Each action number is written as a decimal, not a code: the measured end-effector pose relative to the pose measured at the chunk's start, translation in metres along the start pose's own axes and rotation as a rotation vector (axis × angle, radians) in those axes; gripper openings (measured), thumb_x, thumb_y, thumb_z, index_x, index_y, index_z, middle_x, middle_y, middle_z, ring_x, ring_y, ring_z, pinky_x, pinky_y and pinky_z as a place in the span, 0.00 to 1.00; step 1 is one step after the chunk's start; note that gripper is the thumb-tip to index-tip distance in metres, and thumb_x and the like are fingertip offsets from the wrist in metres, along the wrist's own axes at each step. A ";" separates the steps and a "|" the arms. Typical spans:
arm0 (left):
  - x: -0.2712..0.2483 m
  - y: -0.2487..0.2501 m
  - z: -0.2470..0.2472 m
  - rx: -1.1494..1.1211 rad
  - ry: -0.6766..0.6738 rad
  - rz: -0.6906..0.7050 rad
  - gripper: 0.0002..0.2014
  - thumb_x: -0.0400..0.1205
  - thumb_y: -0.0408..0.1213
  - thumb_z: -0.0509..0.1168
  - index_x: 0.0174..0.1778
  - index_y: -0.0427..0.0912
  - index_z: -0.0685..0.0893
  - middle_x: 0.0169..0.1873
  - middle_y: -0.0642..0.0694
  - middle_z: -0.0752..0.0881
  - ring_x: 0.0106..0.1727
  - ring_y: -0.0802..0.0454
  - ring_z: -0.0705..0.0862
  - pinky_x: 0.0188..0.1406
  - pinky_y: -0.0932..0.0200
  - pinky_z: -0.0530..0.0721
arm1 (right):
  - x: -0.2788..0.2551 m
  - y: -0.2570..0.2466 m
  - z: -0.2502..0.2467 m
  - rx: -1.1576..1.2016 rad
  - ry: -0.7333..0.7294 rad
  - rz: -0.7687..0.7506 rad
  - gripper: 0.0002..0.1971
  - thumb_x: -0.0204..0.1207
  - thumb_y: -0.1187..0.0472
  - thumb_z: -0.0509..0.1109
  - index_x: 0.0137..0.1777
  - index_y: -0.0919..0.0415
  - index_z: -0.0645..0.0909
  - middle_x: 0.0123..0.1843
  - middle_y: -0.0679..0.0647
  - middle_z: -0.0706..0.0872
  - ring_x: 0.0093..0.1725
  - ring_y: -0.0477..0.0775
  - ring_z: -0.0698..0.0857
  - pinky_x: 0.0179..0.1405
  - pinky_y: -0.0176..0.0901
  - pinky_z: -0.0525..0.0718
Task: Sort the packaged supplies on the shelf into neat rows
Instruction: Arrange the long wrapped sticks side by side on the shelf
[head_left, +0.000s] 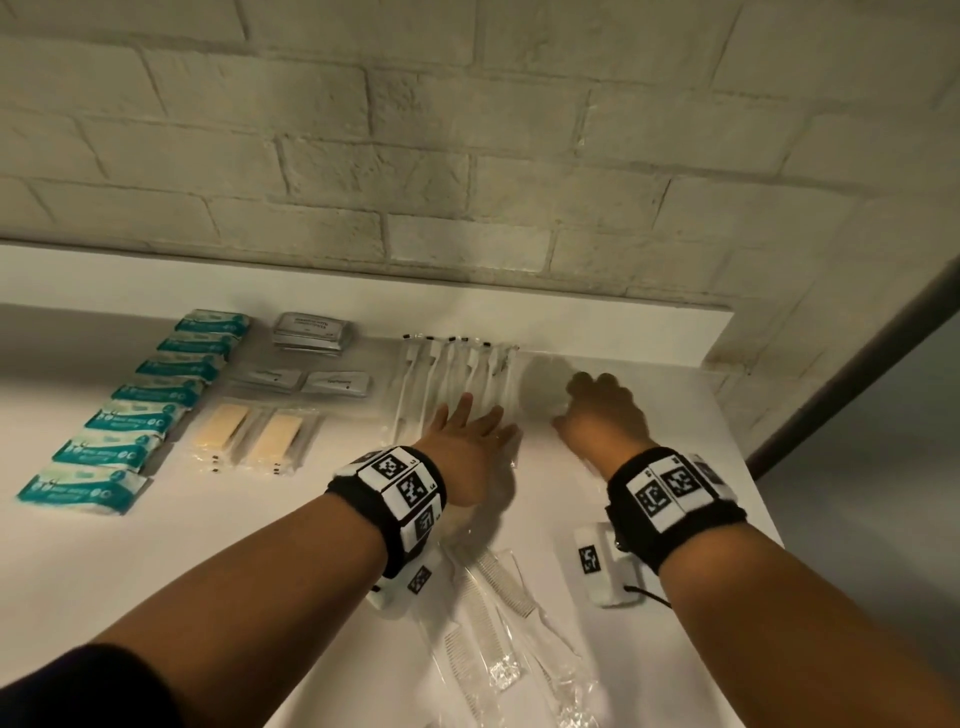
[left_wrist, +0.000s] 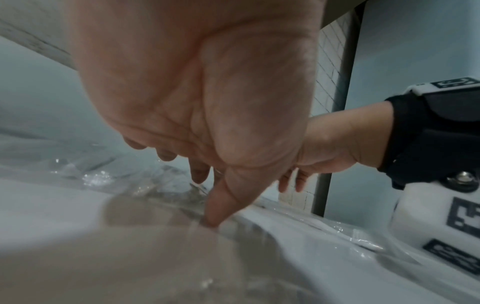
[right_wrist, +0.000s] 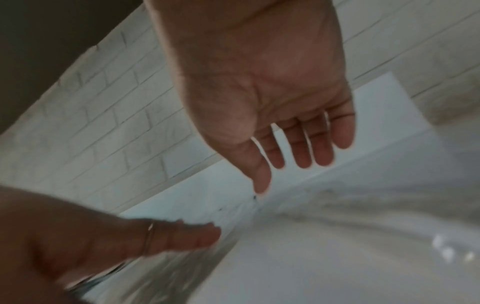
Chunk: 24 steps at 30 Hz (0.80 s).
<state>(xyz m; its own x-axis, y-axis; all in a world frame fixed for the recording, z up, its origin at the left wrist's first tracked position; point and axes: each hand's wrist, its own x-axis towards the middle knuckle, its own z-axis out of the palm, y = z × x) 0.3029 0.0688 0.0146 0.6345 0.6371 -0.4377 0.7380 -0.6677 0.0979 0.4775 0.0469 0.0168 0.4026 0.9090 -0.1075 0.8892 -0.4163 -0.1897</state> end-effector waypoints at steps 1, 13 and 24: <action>0.001 0.001 0.000 0.008 -0.004 -0.006 0.39 0.80 0.34 0.56 0.84 0.52 0.42 0.85 0.50 0.40 0.83 0.37 0.33 0.81 0.36 0.37 | 0.000 0.007 -0.003 0.001 -0.056 0.080 0.28 0.75 0.48 0.69 0.72 0.60 0.72 0.65 0.61 0.78 0.63 0.65 0.79 0.61 0.54 0.81; -0.002 0.002 0.000 -0.025 -0.033 -0.014 0.36 0.83 0.34 0.52 0.84 0.54 0.41 0.84 0.51 0.39 0.83 0.38 0.32 0.82 0.38 0.37 | 0.003 0.011 -0.026 0.165 -0.260 0.071 0.14 0.75 0.58 0.73 0.55 0.67 0.85 0.46 0.61 0.88 0.45 0.59 0.87 0.42 0.42 0.79; 0.000 0.003 0.001 -0.041 -0.020 -0.013 0.35 0.83 0.35 0.51 0.85 0.53 0.43 0.85 0.50 0.40 0.83 0.37 0.33 0.81 0.38 0.37 | 0.005 0.016 -0.025 0.049 -0.042 -0.386 0.22 0.77 0.73 0.60 0.59 0.47 0.86 0.80 0.45 0.71 0.82 0.50 0.64 0.80 0.50 0.59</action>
<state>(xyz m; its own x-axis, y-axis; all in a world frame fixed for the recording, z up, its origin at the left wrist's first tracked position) 0.3045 0.0667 0.0145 0.6205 0.6371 -0.4573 0.7551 -0.6428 0.1290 0.4988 0.0455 0.0382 0.0307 0.9978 -0.0587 0.9618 -0.0455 -0.2698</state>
